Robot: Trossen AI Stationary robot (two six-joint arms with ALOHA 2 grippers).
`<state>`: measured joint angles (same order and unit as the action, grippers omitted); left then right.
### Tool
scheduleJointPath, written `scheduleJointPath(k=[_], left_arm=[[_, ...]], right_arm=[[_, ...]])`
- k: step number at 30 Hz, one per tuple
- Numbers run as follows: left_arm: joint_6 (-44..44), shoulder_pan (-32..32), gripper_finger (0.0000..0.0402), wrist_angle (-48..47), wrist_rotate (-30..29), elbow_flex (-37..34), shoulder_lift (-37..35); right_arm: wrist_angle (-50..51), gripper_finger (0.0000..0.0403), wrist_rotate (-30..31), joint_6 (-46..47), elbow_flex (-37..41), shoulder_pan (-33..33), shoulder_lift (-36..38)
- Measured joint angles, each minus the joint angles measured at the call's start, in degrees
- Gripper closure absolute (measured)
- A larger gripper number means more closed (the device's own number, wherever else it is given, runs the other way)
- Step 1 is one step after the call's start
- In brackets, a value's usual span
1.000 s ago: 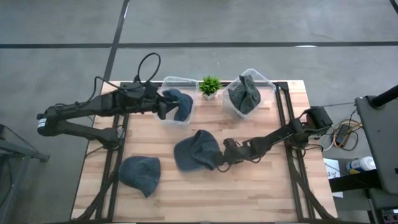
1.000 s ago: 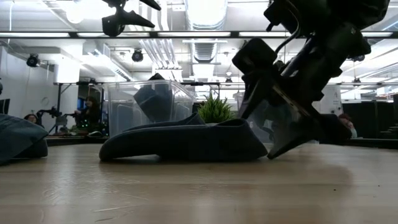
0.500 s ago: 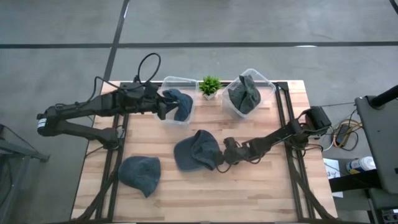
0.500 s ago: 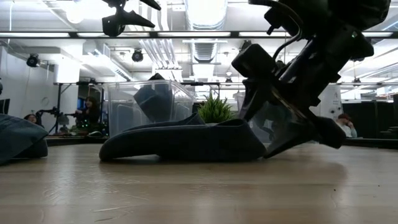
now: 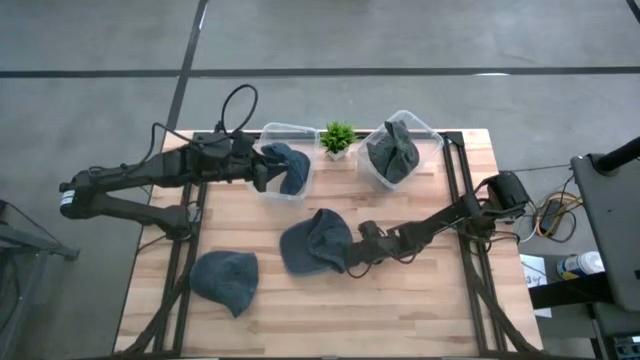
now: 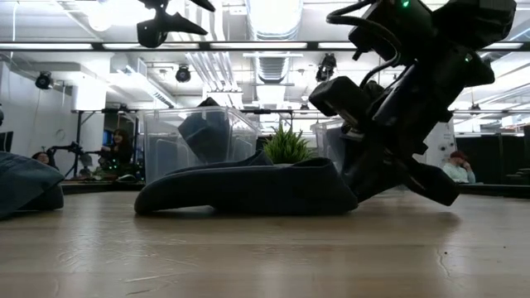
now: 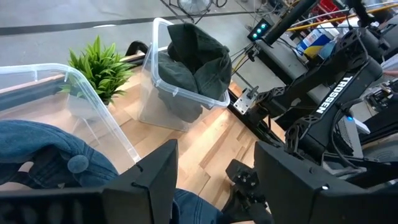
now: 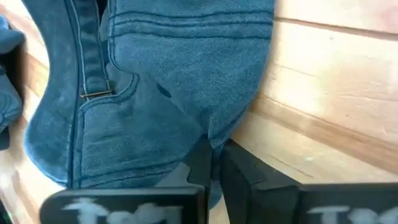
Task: Pick & Place hat
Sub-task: Put the right blue cap in the left transparent bin
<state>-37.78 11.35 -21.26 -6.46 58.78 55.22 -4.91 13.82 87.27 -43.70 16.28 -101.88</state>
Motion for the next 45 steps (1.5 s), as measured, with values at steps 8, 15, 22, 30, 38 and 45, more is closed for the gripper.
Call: scheduleJointPath(k=[8,15,22,30,38,45], left_arm=[[-0.39,0.0,0.0197,1.88,0.0,0.0,0.0],[-0.58,0.0,0.0197,3.81,0.0,0.0,-0.02],[-4.19,0.0,0.0197,6.06,0.0,0.0,-0.02],[-2.5,-0.37,0.0197,14.75,0.02,0.0,0.13],[13.26,-1.48,0.0197,25.43,3.25,0.0,0.36],[24.74,-3.39,0.0197,33.39,3.8,0.0,1.57]], right_arm=[[0.55,0.0392,-0.45,-1.19,0.11,2.44,4.85],[4.69,0.0393,2.4,-4.01,0.07,4.77,14.59],[7.79,0.0394,4.34,-13.08,0.0,4.82,26.8],[7.48,0.0394,13.13,-14.71,-0.02,4.28,37.66],[7.22,0.0394,18.31,-24.67,-8.95,3.84,40.7],[7.98,0.0394,21.08,-40.77,-22.96,0.48,35.85]])
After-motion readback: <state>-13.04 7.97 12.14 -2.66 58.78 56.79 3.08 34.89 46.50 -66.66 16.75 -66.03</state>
